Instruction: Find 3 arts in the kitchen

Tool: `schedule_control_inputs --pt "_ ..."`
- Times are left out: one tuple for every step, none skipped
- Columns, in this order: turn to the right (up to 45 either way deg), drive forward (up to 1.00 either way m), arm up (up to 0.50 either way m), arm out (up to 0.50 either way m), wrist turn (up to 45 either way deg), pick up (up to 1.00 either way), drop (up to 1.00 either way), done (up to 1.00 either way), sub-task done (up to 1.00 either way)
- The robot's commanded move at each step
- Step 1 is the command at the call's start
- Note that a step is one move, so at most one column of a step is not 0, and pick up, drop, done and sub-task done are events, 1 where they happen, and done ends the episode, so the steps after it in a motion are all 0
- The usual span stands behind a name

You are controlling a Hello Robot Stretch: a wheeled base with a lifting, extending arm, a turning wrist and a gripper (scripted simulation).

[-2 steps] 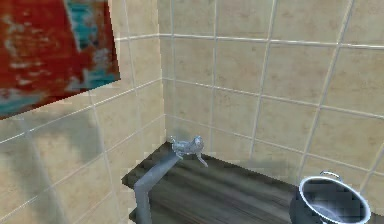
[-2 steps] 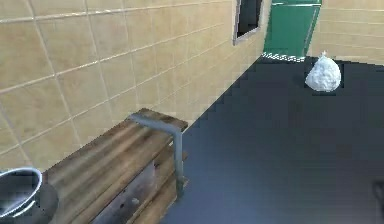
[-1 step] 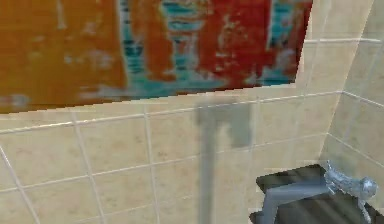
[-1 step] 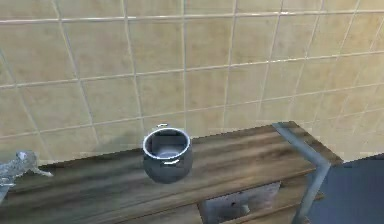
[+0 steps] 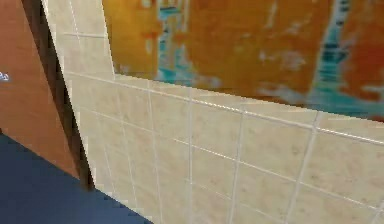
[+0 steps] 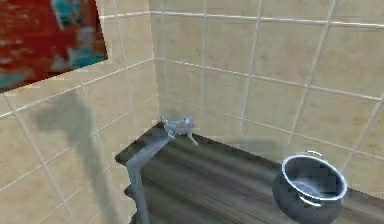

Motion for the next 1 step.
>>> schedule_control_inputs --pt "-45.0 0.0 0.0 0.0 0.0 0.0 0.0 0.0 0.0"
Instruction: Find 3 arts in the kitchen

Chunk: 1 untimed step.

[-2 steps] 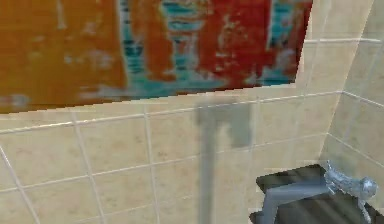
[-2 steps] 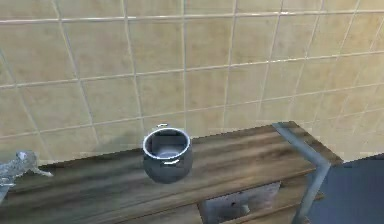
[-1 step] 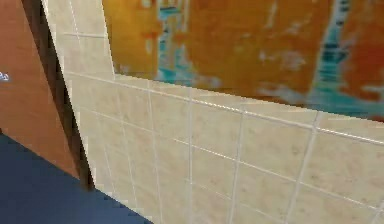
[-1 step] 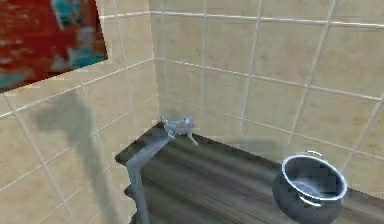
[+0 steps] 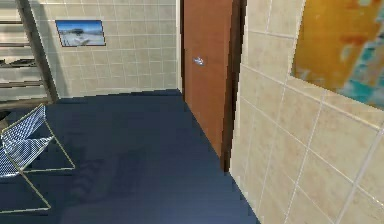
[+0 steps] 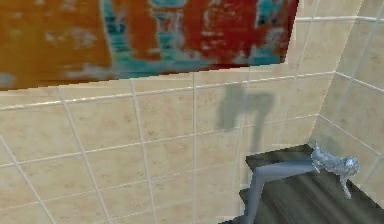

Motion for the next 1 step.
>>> schedule_control_inputs --pt "-15.0 0.0 0.0 0.0 0.0 0.0 0.0 0.0 0.0"
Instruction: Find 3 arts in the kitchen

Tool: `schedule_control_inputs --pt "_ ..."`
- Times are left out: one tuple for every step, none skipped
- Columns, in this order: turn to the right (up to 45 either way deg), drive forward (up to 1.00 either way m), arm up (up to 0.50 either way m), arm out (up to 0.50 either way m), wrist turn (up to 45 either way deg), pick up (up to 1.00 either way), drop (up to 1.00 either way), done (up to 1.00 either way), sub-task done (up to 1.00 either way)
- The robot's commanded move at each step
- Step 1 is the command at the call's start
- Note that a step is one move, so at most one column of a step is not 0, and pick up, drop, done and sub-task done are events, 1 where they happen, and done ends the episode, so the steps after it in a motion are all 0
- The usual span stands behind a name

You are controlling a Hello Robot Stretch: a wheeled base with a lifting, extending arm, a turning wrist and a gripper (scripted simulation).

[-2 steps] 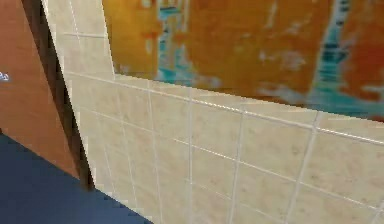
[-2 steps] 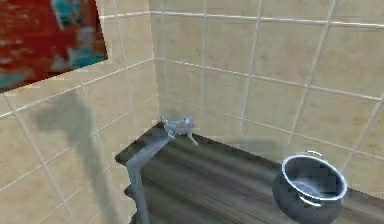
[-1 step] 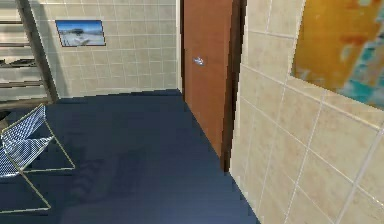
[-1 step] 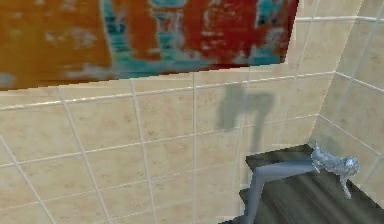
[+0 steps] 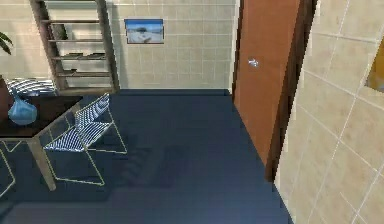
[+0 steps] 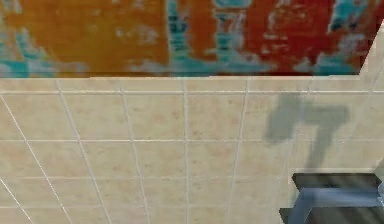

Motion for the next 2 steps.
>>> schedule_control_inputs --pt "0.0 1.0 0.0 0.0 0.0 0.0 0.0 0.0 0.0" --pt "-3.0 0.0 0.0 0.0 0.0 0.0 0.0 0.0 0.0"
